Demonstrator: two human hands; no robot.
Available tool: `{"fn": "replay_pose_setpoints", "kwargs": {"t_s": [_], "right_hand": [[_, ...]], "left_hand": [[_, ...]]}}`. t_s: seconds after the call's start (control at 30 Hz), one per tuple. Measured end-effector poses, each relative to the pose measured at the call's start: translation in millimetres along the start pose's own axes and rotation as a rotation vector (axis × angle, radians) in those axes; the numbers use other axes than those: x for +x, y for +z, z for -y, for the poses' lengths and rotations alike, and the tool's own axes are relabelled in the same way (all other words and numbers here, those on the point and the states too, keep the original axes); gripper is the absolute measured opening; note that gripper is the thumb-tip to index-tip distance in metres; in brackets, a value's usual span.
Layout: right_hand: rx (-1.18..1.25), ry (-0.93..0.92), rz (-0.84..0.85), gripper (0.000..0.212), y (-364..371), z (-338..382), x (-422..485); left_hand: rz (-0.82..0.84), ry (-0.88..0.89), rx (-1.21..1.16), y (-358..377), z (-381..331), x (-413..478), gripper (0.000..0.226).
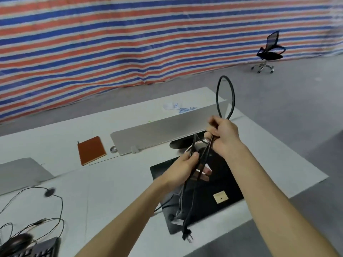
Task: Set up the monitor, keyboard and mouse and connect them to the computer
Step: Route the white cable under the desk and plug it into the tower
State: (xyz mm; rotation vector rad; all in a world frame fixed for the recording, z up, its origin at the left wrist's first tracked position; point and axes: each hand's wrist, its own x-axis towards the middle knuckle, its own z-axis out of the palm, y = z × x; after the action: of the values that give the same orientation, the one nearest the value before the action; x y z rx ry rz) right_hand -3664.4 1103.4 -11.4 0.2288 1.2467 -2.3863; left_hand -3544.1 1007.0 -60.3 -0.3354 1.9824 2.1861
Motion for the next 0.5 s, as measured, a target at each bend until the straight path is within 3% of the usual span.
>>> {"fn": "replay_pose_setpoints", "kwargs": {"t_s": [0.17, 0.27, 0.4, 0.5], "right_hand": [[-0.104, -0.065, -0.068, 0.023, -89.4, 81.3, 27.5], [-0.111, -0.144, -0.036, 0.016, -139.3, 129.7, 41.2], [-0.493, -0.154, 0.037, 0.064, -219.5, 159.1, 51.2], [-0.735, 0.020, 0.251, 0.070, -273.5, 143.0, 47.0]], "left_hand": [[-0.082, 0.066, 0.166, 92.1, -9.0, 67.8, 0.024], [-0.126, 0.059, 0.119, 148.9, -32.5, 106.3, 0.027], [-0.277, 0.134, -0.108, 205.4, -86.2, 173.5, 0.030], [-0.299, 0.144, -0.305, 233.0, -120.9, 227.9, 0.022]]}}
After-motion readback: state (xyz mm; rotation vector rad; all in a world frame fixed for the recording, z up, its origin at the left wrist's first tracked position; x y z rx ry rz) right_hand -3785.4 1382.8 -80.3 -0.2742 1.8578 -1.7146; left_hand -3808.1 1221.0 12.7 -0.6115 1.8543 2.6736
